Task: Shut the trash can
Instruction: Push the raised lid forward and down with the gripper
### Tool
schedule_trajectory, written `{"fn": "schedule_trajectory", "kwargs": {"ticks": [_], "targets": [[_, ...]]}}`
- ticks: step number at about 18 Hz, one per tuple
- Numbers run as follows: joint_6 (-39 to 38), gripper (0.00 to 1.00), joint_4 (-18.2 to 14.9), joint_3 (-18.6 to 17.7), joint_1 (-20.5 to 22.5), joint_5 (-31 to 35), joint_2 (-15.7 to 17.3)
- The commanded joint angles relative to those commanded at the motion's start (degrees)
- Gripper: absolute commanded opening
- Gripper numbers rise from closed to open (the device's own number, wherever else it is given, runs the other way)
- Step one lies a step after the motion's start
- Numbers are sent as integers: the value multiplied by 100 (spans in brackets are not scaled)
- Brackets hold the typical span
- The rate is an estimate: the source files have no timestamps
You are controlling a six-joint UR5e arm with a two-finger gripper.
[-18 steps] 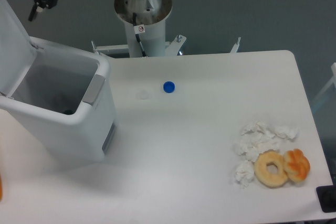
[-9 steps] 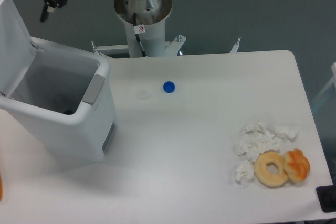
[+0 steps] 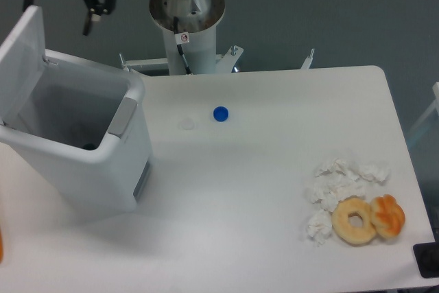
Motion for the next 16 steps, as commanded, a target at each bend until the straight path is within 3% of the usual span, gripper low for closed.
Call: {"fn": "schedule_trajectory", "kwargs": {"ticks": [8,16], "targets": [[18,100,44,140,53,-9,-615],[52,100,70,141,211,61,-897]]}}
